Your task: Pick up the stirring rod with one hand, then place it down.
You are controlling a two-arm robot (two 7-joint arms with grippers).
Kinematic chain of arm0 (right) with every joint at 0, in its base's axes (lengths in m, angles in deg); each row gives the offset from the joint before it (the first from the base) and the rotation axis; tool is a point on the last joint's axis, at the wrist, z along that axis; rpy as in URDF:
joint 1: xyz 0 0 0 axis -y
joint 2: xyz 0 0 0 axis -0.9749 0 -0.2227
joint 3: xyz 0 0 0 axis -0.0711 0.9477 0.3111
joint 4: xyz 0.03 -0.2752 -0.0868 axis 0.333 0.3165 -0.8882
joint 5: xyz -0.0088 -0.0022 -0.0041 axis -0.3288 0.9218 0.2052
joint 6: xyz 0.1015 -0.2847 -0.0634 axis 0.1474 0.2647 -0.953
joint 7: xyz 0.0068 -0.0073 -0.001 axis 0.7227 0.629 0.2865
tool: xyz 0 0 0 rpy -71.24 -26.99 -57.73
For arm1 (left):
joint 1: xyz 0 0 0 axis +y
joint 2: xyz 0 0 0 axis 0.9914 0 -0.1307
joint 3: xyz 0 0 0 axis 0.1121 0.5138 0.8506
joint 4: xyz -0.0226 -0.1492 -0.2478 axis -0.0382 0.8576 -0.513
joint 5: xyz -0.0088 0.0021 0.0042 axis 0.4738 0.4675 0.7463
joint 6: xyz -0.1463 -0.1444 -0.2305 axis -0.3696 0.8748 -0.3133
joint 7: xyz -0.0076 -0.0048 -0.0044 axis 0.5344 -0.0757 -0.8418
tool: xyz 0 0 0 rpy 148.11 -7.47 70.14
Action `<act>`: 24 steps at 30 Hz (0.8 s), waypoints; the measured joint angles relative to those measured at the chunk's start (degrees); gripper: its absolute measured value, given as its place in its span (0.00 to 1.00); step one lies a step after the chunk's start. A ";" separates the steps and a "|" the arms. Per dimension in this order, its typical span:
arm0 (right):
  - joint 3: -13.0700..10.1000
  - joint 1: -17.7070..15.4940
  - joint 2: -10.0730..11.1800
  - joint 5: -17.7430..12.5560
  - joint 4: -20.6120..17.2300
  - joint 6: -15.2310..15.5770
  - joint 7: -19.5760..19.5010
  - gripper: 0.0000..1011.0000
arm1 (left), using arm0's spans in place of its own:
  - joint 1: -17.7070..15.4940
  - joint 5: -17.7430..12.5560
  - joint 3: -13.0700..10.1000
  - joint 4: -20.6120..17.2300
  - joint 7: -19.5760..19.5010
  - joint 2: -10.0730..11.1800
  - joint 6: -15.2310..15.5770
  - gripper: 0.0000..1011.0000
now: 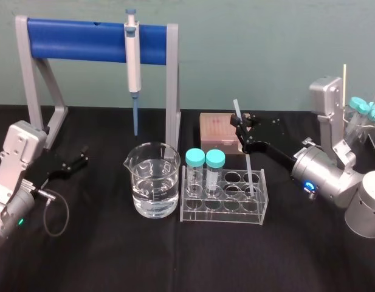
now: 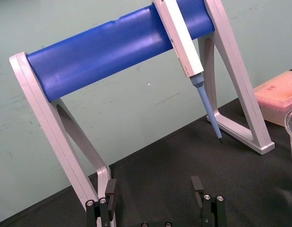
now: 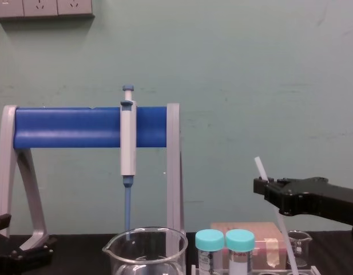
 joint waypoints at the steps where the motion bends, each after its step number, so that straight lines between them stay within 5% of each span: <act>1: -0.18 -0.20 -0.04 -0.18 -0.13 -0.44 0.11 0.07 | 0.00 0.00 0.00 0.00 0.00 0.00 0.00 0.99; 24: -6.91 -2.56 0.24 -4.56 -10.66 -7.49 -0.43 0.07 | 0.00 0.00 0.00 0.00 0.00 0.00 0.00 0.99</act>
